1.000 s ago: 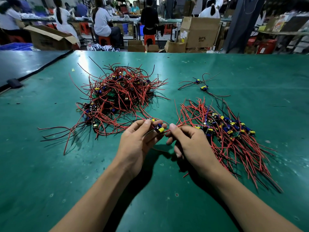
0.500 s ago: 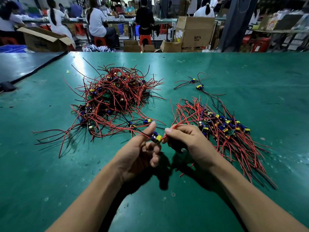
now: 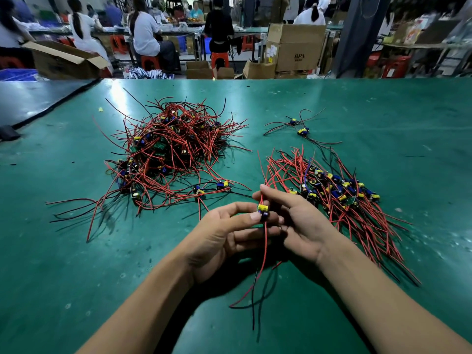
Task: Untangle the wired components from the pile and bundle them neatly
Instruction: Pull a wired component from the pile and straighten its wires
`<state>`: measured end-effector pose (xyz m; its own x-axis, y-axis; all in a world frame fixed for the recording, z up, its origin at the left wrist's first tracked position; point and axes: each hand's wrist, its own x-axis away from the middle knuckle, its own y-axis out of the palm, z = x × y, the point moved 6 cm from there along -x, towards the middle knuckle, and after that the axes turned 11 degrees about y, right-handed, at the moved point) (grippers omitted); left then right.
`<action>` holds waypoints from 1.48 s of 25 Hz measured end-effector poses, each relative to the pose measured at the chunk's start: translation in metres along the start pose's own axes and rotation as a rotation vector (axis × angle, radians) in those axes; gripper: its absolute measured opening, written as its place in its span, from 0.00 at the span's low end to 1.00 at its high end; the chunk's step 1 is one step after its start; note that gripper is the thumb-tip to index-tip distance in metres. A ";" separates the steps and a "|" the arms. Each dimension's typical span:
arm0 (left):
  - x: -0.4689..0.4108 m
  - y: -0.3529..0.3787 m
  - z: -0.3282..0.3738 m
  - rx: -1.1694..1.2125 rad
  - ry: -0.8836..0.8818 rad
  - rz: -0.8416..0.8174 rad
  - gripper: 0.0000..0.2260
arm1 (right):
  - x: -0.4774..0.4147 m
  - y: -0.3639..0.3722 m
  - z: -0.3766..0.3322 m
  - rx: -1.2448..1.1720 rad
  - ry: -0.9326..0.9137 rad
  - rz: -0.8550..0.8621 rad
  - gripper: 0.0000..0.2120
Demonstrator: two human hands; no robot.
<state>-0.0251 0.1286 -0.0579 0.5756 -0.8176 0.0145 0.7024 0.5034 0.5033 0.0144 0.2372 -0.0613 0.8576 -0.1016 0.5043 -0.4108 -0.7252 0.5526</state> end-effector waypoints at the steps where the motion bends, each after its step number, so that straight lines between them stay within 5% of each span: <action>1: 0.000 -0.001 -0.001 -0.009 -0.001 0.002 0.14 | 0.000 0.001 0.001 0.010 0.006 0.002 0.08; 8: -0.002 -0.011 0.001 -0.121 0.063 0.230 0.03 | 0.001 0.004 0.002 0.300 -0.215 0.022 0.11; 11: -0.002 -0.016 0.005 -0.226 0.139 0.304 0.12 | 0.005 0.005 -0.001 0.457 -0.320 0.123 0.11; 15: -0.001 -0.018 0.006 -0.235 0.152 0.321 0.11 | 0.012 0.006 -0.012 0.725 -0.535 0.286 0.11; 21: -0.002 -0.017 0.003 -0.265 0.112 0.269 0.03 | 0.004 0.001 -0.006 0.452 -0.370 0.146 0.05; 31: -0.001 -0.005 0.004 -0.309 0.080 0.123 0.06 | -0.004 -0.010 -0.015 0.120 -0.361 0.155 0.08; 37: -0.003 -0.003 0.002 -0.370 0.153 0.153 0.05 | -0.001 -0.005 -0.010 0.221 -0.340 0.147 0.12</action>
<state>-0.0295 0.1286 -0.0575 0.7208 -0.6888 -0.0776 0.6908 0.7048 0.1615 0.0123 0.2479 -0.0583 0.8632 -0.4069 0.2990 -0.4920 -0.8108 0.3170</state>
